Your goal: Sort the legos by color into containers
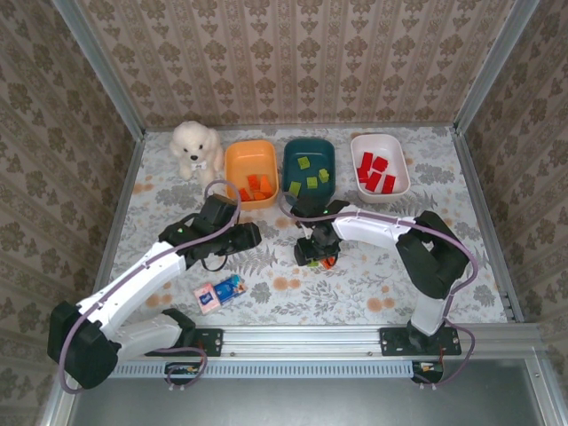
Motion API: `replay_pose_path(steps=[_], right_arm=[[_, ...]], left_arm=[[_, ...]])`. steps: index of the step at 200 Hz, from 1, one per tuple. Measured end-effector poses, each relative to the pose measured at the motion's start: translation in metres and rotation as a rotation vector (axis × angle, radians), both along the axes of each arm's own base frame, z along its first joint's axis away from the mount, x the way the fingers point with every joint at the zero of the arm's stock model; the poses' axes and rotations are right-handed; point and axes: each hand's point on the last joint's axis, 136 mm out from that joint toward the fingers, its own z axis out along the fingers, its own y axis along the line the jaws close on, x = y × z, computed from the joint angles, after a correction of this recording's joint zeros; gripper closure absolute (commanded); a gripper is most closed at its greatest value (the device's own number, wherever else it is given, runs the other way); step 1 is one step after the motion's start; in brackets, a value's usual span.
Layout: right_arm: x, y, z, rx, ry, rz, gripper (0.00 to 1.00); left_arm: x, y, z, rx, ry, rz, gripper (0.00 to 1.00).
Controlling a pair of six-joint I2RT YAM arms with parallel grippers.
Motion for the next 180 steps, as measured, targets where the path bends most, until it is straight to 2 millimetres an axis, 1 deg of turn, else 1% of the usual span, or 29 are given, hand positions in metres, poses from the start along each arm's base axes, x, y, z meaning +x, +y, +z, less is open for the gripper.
replay_pose_path(steps=[28,69,104,137,157,171,180], right_arm=[[-0.002,0.001,-0.002,-0.04,-0.004,0.026,0.44],[-0.006,-0.003,-0.004,-0.1,-0.012,0.064,0.55],[-0.001,-0.001,-0.001,-0.117,-0.033,0.084,0.63],[0.003,0.0,0.004,-0.122,-0.05,0.083,0.65],[0.011,-0.001,0.015,-0.127,-0.081,0.075,0.65],[0.019,-0.003,0.033,-0.113,-0.118,0.059,0.65],[0.029,-0.005,0.051,-0.087,-0.156,0.033,0.65]], left_arm=[[0.0,0.0,-0.002,0.004,0.004,0.0,0.4],[0.0,0.0,-0.002,0.004,0.005,0.0,0.4],[0.0,0.0,-0.002,0.005,0.006,0.0,0.4],[0.001,0.0,-0.006,0.013,0.016,-0.001,0.4],[0.001,-0.001,-0.007,0.019,0.021,-0.004,0.4],[0.004,-0.003,-0.005,0.018,0.016,-0.008,0.4],[0.006,-0.005,-0.002,0.019,0.01,-0.015,0.4]])
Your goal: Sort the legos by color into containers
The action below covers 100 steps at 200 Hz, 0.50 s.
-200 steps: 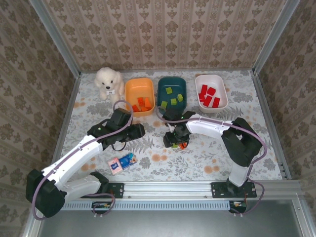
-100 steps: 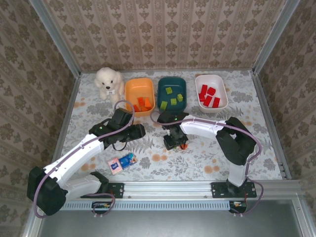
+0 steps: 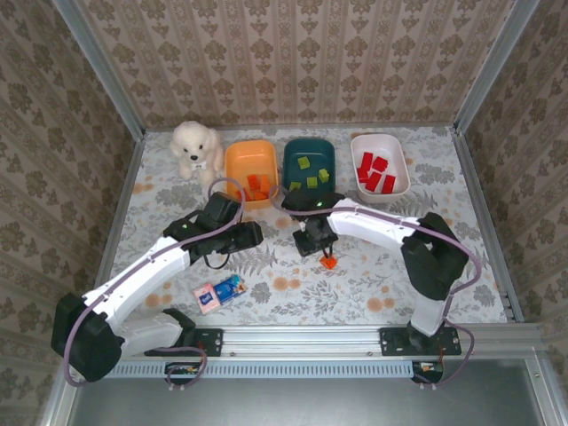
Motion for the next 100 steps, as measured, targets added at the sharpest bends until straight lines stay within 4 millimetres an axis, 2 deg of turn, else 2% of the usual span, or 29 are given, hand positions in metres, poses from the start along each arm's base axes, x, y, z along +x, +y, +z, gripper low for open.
replay_pose_path(steps=[10,32,54,78,93,100], right_arm=[[0.014,-0.004,0.021,0.034,-0.044,-0.032,0.65],[0.061,-0.019,0.076,0.128,-0.179,-0.136,0.65],[0.1,-0.034,0.109,0.191,-0.273,-0.216,0.65],[0.138,-0.041,0.12,0.229,-0.323,-0.271,0.65],[0.16,-0.036,0.113,0.254,-0.331,-0.282,0.65],[0.171,-0.034,0.103,0.262,-0.321,-0.29,0.65]], left_arm=[[0.003,-0.003,0.004,-0.003,-0.009,-0.008,0.4],[0.008,-0.013,0.01,-0.003,-0.021,-0.043,0.4],[0.013,-0.024,0.012,-0.001,-0.024,-0.074,0.4],[0.015,-0.032,0.012,0.003,-0.023,-0.101,0.4],[0.017,-0.035,0.012,0.004,-0.021,-0.108,0.4],[0.018,-0.036,0.013,0.003,-0.023,-0.109,0.4]])
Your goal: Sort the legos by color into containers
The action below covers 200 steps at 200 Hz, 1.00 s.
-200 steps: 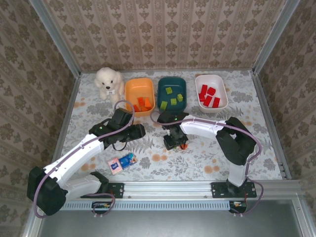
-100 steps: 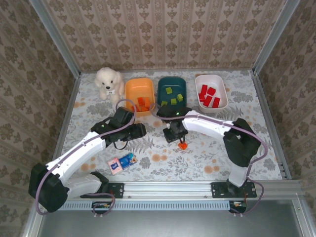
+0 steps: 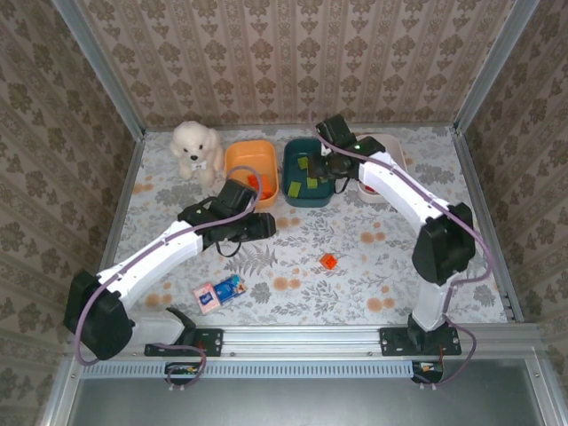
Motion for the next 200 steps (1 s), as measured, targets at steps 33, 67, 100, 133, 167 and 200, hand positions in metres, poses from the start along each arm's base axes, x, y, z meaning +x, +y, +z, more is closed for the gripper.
replay_pose_path(steps=[33,67,100,133,167,200], right_arm=[[0.04,0.016,-0.042,0.048,0.045,0.006,0.64],[0.07,0.03,-0.07,0.105,0.079,0.004,0.63],[0.093,0.042,-0.086,0.158,0.094,-0.007,0.61],[0.096,0.045,-0.106,0.17,0.137,-0.029,0.54],[0.091,0.044,-0.112,0.169,0.172,-0.042,0.42],[0.093,0.044,-0.102,0.173,0.153,-0.036,0.38]], left_arm=[[0.004,-0.003,0.007,-0.013,-0.016,0.0,0.4],[0.004,-0.004,0.008,-0.016,-0.02,-0.001,0.4],[0.001,-0.007,0.008,-0.014,-0.024,-0.022,0.4],[-0.002,-0.015,0.011,-0.02,-0.031,-0.064,0.4],[-0.007,-0.021,0.007,-0.017,-0.021,-0.103,0.4],[-0.013,-0.028,0.006,-0.015,-0.024,-0.149,0.39]])
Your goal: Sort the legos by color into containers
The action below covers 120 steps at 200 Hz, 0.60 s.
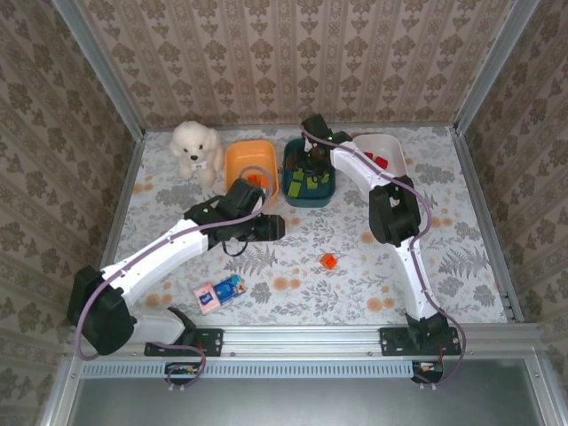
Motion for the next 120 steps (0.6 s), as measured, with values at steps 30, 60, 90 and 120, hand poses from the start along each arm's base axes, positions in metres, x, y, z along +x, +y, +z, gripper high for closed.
replay_pose_path(steps=[30,60,90,120], right_arm=[[-0.014,-0.008,0.043,0.016,-0.062,0.0,0.37],[-0.072,-0.037,0.121,0.052,-0.193,-0.018,0.36],[-0.146,-0.081,0.181,0.082,-0.347,-0.059,0.35],[-0.225,-0.126,0.197,0.079,-0.433,-0.111,0.31]], left_arm=[[-0.012,-0.019,-0.001,0.013,-0.006,-0.101,0.32],[-0.03,-0.053,-0.003,0.013,-0.025,-0.249,0.27],[-0.045,-0.08,-0.015,0.026,-0.008,-0.352,0.27],[-0.051,-0.106,-0.036,0.082,0.019,-0.43,0.26]])
